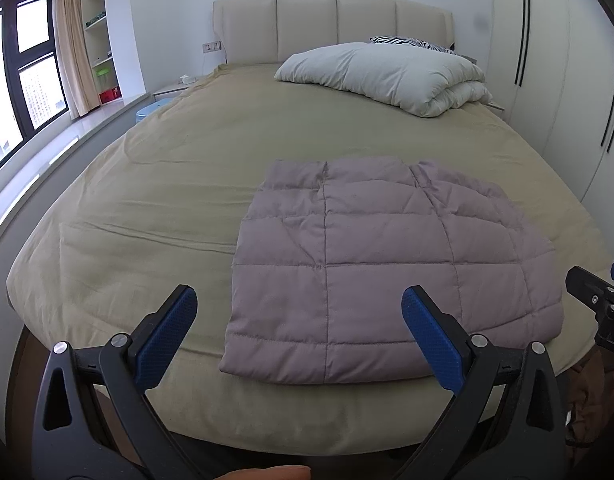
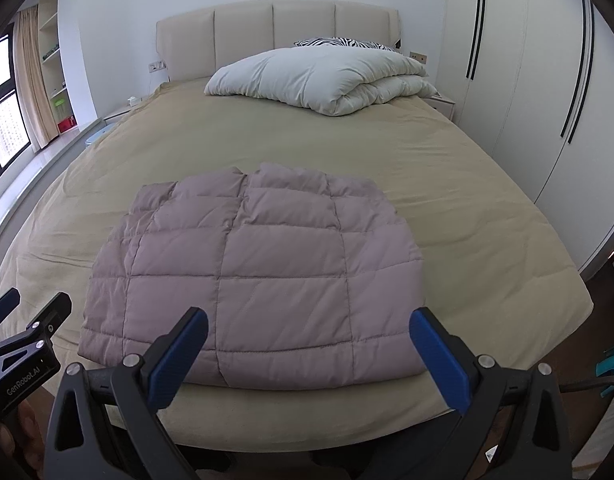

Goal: Fold large clothes

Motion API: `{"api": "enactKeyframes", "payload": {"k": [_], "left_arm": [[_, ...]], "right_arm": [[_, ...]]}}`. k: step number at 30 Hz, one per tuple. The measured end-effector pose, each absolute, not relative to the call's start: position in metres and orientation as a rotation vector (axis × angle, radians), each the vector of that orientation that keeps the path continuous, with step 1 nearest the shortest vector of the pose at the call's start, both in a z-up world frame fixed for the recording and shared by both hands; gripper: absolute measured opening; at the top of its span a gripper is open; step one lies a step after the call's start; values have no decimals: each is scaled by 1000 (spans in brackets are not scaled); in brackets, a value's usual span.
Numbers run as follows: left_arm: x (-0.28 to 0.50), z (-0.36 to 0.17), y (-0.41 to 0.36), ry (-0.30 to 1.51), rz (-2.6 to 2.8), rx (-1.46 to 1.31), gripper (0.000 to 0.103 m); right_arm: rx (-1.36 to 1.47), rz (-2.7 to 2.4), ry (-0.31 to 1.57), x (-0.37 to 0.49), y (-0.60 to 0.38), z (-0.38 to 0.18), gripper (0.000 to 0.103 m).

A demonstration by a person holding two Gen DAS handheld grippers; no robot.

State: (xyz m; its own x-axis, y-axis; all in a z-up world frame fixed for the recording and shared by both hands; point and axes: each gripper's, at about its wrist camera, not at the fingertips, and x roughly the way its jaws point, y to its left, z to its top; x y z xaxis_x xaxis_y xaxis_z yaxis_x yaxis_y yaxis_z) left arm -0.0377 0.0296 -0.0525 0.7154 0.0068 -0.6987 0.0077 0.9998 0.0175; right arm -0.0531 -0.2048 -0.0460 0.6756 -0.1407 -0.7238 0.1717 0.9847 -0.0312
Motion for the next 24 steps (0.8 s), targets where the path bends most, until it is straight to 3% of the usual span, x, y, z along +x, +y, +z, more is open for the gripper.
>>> {"api": "enactKeyframes", "payload": {"k": [24], "left_arm": [[-24, -70, 31, 808, 16, 26, 103]], "right_arm": [[32, -181, 845, -49, -198, -58, 103]]}}
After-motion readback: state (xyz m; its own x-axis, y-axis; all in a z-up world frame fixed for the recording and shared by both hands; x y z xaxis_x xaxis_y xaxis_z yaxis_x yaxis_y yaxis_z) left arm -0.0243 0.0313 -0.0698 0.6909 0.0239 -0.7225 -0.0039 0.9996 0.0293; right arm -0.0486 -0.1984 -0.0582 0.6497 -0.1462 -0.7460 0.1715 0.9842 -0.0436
